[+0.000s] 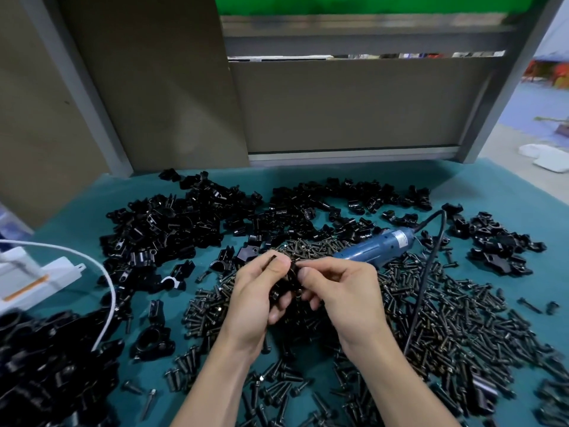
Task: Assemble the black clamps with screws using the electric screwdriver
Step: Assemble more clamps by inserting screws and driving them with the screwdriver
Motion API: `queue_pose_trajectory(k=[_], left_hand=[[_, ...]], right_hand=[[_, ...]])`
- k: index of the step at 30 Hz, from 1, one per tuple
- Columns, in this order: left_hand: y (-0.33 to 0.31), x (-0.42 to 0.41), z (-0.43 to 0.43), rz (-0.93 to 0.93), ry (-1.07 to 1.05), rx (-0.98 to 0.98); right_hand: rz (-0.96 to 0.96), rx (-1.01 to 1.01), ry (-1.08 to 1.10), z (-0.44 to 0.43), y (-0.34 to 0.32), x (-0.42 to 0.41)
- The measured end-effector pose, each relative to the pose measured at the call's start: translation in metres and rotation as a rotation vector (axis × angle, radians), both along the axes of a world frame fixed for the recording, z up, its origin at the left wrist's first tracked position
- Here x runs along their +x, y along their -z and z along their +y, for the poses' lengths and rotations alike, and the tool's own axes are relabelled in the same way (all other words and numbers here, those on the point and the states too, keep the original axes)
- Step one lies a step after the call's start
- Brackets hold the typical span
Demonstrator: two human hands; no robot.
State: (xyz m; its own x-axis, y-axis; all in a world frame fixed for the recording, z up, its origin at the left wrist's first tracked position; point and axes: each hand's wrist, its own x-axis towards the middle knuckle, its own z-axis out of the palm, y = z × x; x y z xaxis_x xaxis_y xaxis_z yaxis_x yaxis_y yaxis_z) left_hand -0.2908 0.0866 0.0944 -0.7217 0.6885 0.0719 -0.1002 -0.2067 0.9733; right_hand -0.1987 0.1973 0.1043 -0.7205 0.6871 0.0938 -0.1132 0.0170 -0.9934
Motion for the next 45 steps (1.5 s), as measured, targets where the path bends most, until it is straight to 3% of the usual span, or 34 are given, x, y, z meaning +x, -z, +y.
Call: queue_pose_trajectory(k=[4,7,11,13,16,20,25,29,37,40,45], left_hand=[[0.003,-0.001,0.004,0.014,-0.004,-0.014],[0.006,0.000,0.008,0.011,-0.143,0.006],[0.013,0.003,0.011,0.366,-0.439,-0.242],[0.010,0.008,0.011,0.536,-0.438,-0.336],[0.007,0.011,0.007,0.699,-0.365,-0.350],[0.004,0.012,0.006,0.427,-0.381,-0.090],[-0.003,0.007,0.013,0.238,-0.189,-0.122],[-0.011,0.019,0.021,0.216,-0.196,-0.172],[-0.035,0.049,-0.029,0.514,-0.467,-0.364],[-0.037,0.056,-0.071,0.377,-0.589,-0.277],[-0.040,0.050,-0.132,0.226,-0.744,-0.228]], right_hand=[[0.044,-0.349,-0.072,0.000,0.001,-0.001],[0.043,-0.454,-0.102,0.002,0.004,-0.002],[0.074,-0.448,-0.237,-0.004,0.005,-0.002],[0.061,-0.434,-0.266,-0.007,0.007,-0.003],[0.026,-0.463,-0.147,-0.003,0.006,-0.004],[0.126,-0.685,-0.096,0.005,0.005,-0.002],[0.107,-0.787,-0.107,0.006,0.001,0.001],[0.057,-0.610,-0.021,-0.001,-0.004,0.004],[-0.013,-0.593,-0.323,-0.044,-0.032,0.017],[-0.024,-0.581,-0.305,-0.075,-0.045,-0.002],[-0.187,-0.099,-0.478,-0.140,-0.063,-0.045]])
